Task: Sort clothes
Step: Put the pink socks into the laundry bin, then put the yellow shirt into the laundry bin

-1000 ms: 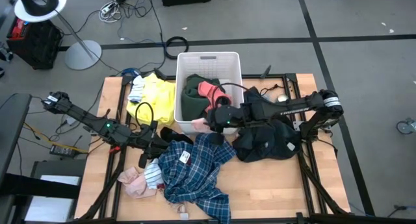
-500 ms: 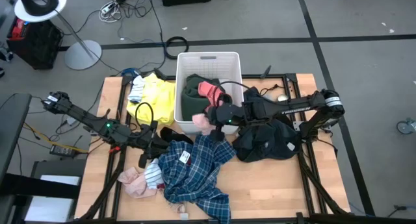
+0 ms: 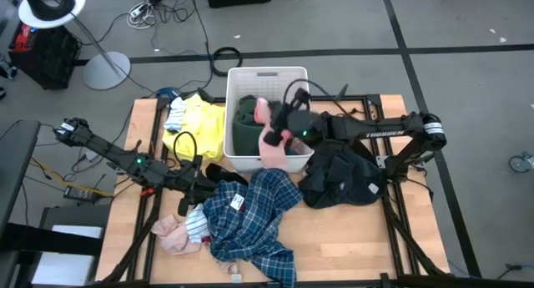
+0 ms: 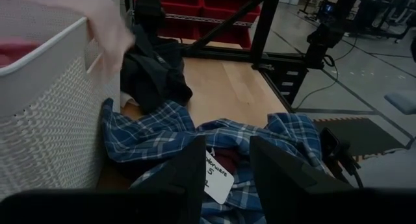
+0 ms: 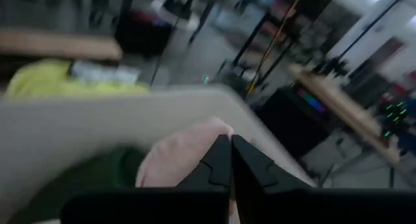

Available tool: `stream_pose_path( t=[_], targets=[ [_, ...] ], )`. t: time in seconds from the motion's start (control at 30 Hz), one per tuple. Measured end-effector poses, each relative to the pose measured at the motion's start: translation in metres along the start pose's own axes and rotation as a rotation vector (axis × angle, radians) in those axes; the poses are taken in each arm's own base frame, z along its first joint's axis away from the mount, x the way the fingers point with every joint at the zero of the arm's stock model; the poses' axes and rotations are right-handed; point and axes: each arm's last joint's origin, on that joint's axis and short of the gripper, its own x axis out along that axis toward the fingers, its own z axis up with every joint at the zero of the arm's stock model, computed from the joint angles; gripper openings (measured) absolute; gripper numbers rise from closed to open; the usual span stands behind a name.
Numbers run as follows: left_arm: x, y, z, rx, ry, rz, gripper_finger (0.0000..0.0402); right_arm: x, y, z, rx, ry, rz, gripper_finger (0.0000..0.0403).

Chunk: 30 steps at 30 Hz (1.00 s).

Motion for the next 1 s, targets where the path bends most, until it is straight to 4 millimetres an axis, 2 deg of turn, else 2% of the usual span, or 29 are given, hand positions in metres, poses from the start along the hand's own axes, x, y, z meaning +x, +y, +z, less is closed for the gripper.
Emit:
stream_pose_path(
  t=[0.17, 0.27, 0.37, 0.57, 0.77, 1.0],
  targets=[
    [0.0, 0.0, 0.0, 0.0, 0.0, 0.0, 0.0124, 0.013, -0.021, 0.013, 0.032, -0.106, -0.085, 0.0001],
    [0.0, 0.0, 0.0, 0.004, 0.001, 0.0, 0.0124, 0.02, -0.027, 0.011, 0.061, -0.114, -0.049, 0.0001],
    [0.0, 0.0, -0.001, 0.007, 0.006, 0.001, 0.0124, 0.024, -0.025, 0.003, 0.11, -0.069, 0.045, 0.0002],
    [0.0, 0.0, -0.002, 0.014, 0.019, 0.005, 0.0124, 0.025, -0.015, -0.017, 0.273, 0.101, 0.413, 0.002],
    [0.0, 0.0, -0.001, 0.023, 0.009, 0.003, 0.0124, 0.026, -0.016, -0.028, 0.341, 0.228, 0.416, 0.005],
    [0.0, 0.0, -0.001, 0.022, 0.005, 0.002, 0.0124, 0.026, -0.017, -0.036, 0.371, 0.312, 0.401, 0.0103]
  ],
)
